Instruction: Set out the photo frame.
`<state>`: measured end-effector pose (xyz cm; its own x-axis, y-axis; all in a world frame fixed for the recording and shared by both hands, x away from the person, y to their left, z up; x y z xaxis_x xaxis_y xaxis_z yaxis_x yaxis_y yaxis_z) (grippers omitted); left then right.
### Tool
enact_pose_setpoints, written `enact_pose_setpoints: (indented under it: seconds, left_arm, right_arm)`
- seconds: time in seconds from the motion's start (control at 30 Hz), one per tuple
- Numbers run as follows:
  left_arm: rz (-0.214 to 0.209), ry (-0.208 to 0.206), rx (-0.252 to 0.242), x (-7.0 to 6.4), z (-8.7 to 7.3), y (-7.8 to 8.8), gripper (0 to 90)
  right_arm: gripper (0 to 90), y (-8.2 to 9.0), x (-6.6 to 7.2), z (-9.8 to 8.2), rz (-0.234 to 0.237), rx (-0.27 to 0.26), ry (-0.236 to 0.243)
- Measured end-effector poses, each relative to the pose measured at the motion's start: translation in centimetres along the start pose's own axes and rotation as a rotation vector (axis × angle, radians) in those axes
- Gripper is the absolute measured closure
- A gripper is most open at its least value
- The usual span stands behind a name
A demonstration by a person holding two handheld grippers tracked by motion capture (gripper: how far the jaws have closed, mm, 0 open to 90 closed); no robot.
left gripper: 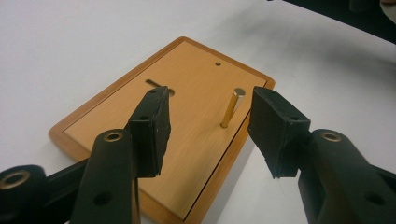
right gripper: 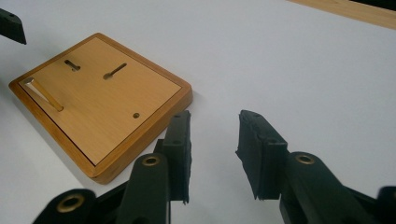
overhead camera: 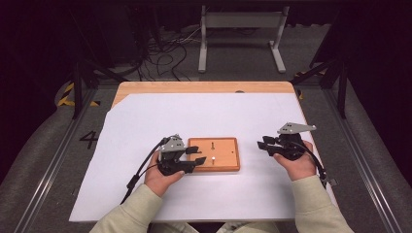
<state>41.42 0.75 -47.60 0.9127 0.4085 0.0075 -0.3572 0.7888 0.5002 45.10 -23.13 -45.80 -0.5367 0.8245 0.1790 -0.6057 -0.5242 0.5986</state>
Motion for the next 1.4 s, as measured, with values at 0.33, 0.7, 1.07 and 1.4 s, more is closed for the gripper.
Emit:
enact_pose_setpoints:
  seconds: [0.33, 0.7, 1.07, 1.4]
  left_arm:
    - [-0.045, -0.027, 0.005, -0.9, 0.4, -2.4, 48.6]
    - [-0.058, -0.015, 0.012, -0.7, -0.2, -3.9, 53.5]
    - [-0.069, -0.044, 0.069, -0.9, -1.3, -4.9, 72.5]
    - [-0.063, -0.094, 0.116, -1.3, -1.2, -5.2, 83.7]
  right_arm:
    - [60.5, 0.1, -0.2, -0.2, -0.008, 0.015, -0.007]
    - [60.2, 0.0, -0.3, -0.3, 0.001, 0.019, -0.018]
    - [60.2, -0.3, -0.2, -0.5, 0.016, 0.022, -0.017]
    - [60.4, -0.5, 0.0, -0.7, 0.031, 0.028, -0.012]
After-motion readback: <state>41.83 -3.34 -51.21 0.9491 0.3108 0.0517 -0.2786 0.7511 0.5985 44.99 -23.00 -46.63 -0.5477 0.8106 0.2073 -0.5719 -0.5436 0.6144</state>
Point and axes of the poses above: each handheld gripper's, and its own axes: y roughly backward along the jaws, z roughly out of its top, x roughly to its left, the point moved 10 cm from there along -y, roughly forward along the jaws, and after that the axes turned 10 degrees about -y, right-handed, at the moved point
